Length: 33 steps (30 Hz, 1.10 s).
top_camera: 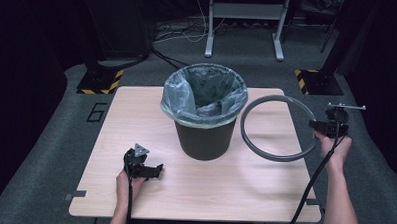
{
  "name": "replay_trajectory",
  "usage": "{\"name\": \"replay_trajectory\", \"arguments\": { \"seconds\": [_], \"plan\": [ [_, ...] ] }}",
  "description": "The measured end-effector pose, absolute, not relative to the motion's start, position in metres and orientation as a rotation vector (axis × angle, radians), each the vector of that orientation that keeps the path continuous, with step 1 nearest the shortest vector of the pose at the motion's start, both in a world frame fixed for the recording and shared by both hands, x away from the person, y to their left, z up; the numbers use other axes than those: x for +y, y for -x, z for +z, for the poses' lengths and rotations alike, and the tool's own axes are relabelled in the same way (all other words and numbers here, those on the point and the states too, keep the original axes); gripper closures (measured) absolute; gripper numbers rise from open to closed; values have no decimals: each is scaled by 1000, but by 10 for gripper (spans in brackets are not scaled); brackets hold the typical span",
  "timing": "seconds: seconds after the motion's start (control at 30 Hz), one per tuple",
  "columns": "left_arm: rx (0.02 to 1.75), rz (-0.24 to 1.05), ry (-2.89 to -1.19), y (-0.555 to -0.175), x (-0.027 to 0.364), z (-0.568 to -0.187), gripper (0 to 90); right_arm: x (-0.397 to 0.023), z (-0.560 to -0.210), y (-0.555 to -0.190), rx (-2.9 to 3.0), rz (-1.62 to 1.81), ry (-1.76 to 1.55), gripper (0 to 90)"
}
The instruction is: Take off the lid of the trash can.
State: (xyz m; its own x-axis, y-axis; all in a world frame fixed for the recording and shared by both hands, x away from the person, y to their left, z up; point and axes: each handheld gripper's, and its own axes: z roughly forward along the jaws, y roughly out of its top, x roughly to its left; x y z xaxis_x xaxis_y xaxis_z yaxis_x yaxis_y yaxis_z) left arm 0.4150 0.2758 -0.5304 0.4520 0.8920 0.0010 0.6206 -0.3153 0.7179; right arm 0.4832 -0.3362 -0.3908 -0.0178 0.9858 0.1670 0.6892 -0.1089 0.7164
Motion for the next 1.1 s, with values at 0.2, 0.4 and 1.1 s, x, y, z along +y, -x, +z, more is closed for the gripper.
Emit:
{"name": "replay_trajectory", "arguments": {
  "seconds": [0.2,0.4,1.1],
  "plan": [
    [1268,537,-2044,-415,276,-530,12,-333,-404,-487,1752,908,-1851,785],
    [1267,537,-2045,-415,276,-530,13,-329,-418,-491,1757,887,-1879,784],
    [1266,538,-2046,-415,276,-530,14,-321,-452,-511,1745,846,-1950,783]
  ]
}}
